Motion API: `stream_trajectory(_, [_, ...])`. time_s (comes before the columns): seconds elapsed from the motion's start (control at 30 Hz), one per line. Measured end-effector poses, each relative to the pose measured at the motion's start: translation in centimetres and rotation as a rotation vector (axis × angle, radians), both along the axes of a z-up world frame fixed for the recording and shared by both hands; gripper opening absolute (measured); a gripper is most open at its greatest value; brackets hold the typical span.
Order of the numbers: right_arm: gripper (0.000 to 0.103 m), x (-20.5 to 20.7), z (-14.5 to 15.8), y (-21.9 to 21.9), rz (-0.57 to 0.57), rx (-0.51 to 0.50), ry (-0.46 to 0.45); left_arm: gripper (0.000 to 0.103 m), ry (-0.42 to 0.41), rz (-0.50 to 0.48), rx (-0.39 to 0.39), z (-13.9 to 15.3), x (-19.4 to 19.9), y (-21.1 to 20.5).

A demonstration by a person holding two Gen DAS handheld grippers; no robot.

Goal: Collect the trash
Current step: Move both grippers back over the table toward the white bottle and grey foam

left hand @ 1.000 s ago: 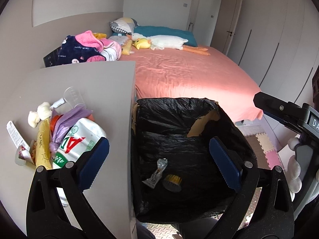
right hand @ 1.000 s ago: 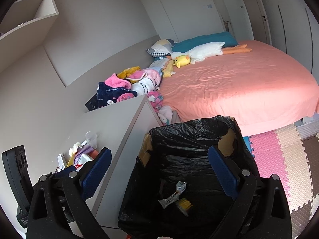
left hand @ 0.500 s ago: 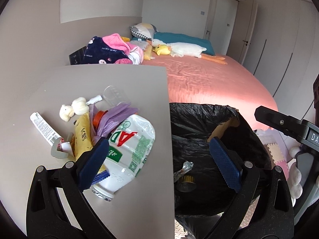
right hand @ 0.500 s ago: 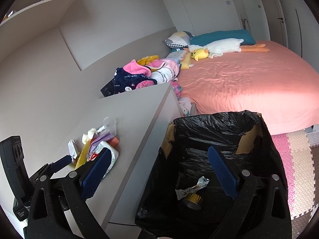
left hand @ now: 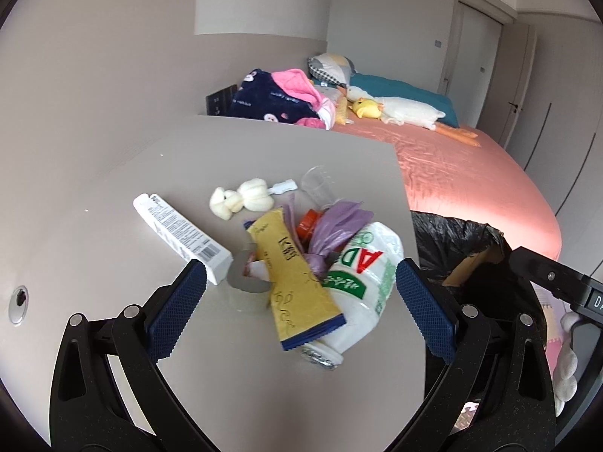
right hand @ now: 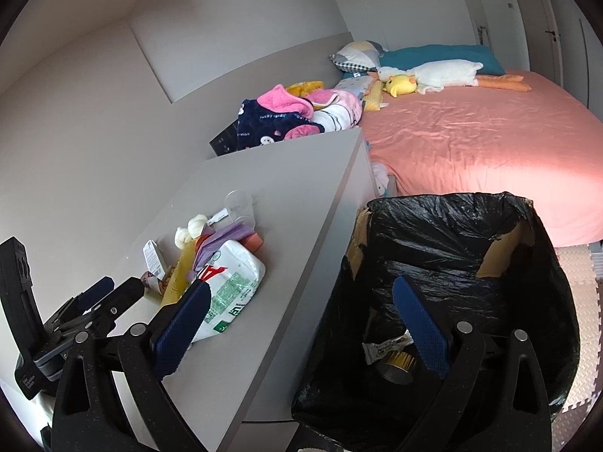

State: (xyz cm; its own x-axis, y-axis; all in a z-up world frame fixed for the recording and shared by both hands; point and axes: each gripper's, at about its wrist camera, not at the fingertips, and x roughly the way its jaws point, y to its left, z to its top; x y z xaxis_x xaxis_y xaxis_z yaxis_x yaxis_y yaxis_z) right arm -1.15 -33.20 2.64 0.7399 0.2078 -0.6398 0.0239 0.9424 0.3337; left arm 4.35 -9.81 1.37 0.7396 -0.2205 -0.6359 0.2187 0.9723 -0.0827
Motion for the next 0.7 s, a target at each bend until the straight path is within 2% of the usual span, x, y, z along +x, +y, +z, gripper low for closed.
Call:
stream_trajectory(0.33, [0.097,1.3,-1.1,3.5,0.04,-0.013,0.044,0.097,0.025,0.091,-0.014,-0.7,0.7,3.8])
stream_trajectory(0.43, [0.097,1.8,-1.5,4.2,0.044,-0.003,0.067,0.097,0.025,0.126,0.008,-1.2,0.9,4.7])
stream_trajectory(0.7, [0.097,3.7,-3.1,6.1,0.024,0.034,0.15,0.096,0.027,0.112,0.069,-2.4,1.2,5.4])
